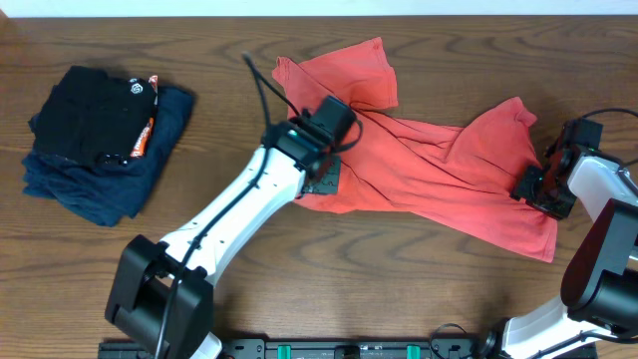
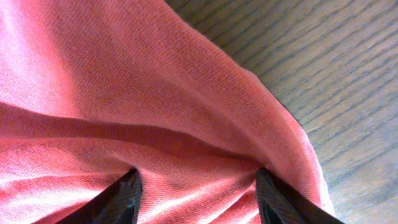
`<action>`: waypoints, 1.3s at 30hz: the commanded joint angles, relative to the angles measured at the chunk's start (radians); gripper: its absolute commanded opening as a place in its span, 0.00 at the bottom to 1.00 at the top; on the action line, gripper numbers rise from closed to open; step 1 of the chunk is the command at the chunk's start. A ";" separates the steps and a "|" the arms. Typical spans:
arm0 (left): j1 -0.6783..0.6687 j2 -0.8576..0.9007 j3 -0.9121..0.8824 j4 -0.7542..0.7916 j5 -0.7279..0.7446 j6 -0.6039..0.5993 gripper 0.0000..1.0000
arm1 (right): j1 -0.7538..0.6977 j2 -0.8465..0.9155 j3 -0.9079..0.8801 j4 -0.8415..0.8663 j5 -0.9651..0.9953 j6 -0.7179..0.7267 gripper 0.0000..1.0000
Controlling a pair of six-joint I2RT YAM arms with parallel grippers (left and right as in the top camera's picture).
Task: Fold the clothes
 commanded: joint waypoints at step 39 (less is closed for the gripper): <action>0.240 0.152 -0.016 0.039 0.038 0.189 0.69 | -0.012 0.045 -0.024 -0.016 0.049 0.002 0.60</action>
